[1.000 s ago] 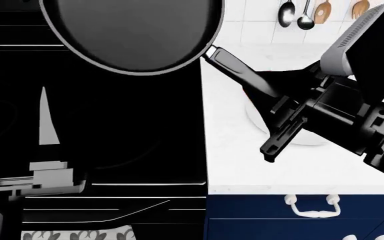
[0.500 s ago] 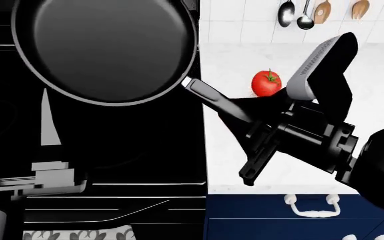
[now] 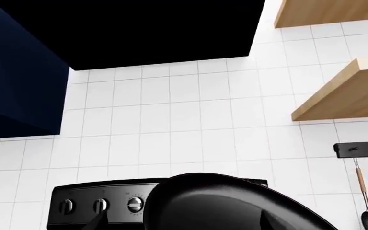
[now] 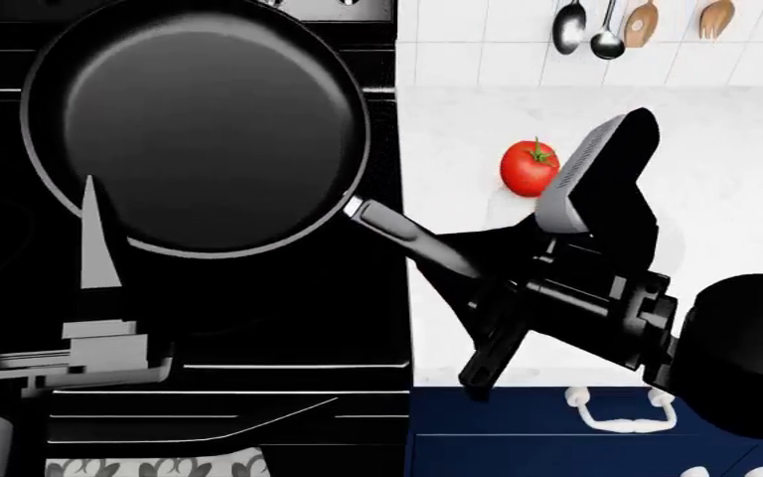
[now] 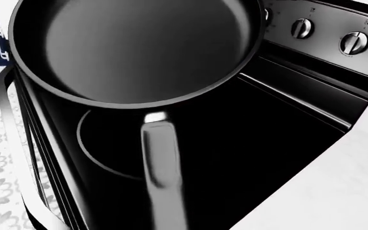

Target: Pick up the pan and dump the vegetables in it onto the plate. Then return the pan to the stove.

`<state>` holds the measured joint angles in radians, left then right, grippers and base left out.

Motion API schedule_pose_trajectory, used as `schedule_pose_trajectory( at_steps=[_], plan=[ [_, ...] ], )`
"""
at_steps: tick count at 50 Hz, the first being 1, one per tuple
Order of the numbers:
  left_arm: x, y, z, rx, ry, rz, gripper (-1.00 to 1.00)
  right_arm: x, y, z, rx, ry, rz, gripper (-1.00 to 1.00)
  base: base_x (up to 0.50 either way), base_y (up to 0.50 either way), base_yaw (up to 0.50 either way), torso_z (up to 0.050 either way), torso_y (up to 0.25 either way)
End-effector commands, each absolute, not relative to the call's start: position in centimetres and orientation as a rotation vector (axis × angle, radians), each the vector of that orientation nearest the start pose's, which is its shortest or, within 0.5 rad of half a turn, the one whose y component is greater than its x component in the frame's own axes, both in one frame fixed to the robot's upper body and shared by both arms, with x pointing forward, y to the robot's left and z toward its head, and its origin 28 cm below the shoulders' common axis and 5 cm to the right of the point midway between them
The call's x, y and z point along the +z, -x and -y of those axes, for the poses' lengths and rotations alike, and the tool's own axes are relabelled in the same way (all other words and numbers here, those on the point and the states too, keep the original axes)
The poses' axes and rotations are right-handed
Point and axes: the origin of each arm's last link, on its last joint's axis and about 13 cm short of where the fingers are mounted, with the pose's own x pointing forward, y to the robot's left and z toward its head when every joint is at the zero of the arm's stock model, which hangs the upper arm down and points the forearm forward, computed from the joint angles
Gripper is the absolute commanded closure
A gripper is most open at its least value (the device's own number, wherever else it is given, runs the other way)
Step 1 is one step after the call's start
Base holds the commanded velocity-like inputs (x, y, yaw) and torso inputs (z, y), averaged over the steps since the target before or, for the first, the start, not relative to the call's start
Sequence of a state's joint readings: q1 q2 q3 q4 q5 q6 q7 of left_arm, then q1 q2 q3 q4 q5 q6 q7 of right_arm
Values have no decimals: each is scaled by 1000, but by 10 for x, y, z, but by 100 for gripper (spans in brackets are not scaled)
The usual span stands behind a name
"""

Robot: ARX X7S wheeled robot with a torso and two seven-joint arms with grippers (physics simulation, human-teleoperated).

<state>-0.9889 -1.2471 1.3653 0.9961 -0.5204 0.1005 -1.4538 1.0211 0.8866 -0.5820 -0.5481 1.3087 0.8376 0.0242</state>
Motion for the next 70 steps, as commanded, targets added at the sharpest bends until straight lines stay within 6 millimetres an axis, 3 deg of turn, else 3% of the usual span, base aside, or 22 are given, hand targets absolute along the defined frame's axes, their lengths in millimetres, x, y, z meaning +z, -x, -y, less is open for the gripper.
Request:
schedule_pose_trajectory(
  at_steps=[1, 70],
  plan=[
    [215, -138, -225, 96, -66, 660, -100, 264, -236, 136, 866, 277, -40, 100, 0, 0, 0, 0, 11],
    [216, -136, -225, 96, -61, 667, -100, 240, -253, 121, 864, 306, -218, 100, 0, 0, 0, 0, 1]
  ],
)
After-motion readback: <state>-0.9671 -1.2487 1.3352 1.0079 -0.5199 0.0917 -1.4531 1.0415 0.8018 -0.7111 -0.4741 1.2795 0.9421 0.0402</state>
